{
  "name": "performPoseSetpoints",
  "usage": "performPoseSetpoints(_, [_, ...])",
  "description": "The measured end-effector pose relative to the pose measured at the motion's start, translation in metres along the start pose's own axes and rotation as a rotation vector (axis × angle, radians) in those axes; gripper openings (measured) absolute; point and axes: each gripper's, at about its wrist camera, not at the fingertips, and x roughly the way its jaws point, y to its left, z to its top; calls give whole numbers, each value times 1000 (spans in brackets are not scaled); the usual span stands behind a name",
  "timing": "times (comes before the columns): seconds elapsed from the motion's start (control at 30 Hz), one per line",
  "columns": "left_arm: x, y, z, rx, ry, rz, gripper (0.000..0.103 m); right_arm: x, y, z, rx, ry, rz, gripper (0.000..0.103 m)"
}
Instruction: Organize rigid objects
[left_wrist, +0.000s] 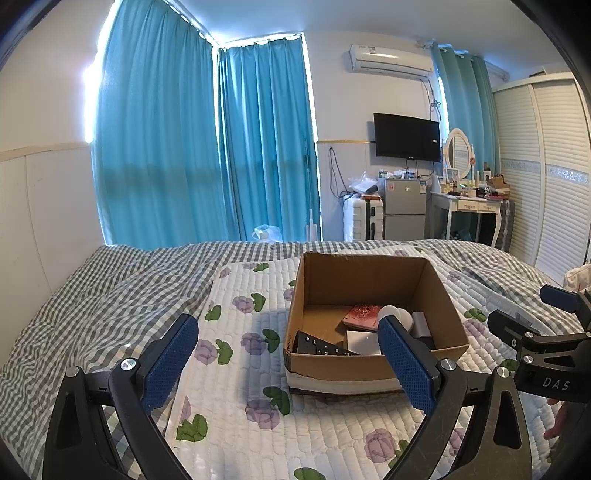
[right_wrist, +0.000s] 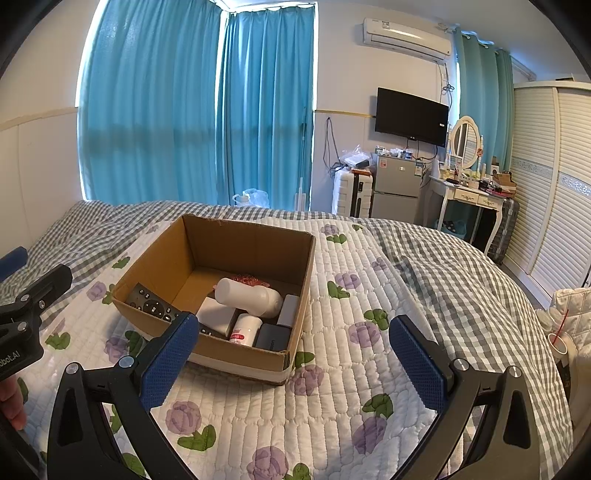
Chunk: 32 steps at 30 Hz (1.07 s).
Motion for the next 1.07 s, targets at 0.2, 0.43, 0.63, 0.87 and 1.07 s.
performPoseSetpoints(0.2, [0, -1, -1, 0, 4, -1, 100, 2, 1, -1, 0, 4, 0, 103])
performPoseSetpoints(0.43, [0, -1, -1, -1, 5, -1, 100, 2, 1, -2, -1, 7, 0, 103])
performPoseSetpoints(0.63, [-1, -3, -2, 3, 7, -5, 100, 4, 1, -3, -2, 11, -2, 103])
performPoseSetpoints(0.87, [2, -3, -3, 0, 14, -4, 100, 5, 1, -5, -2, 15, -5, 103])
performPoseSetpoints(1.07, [4, -5, -5, 5, 33, 2, 100, 5, 1, -5, 1, 24, -6, 103])
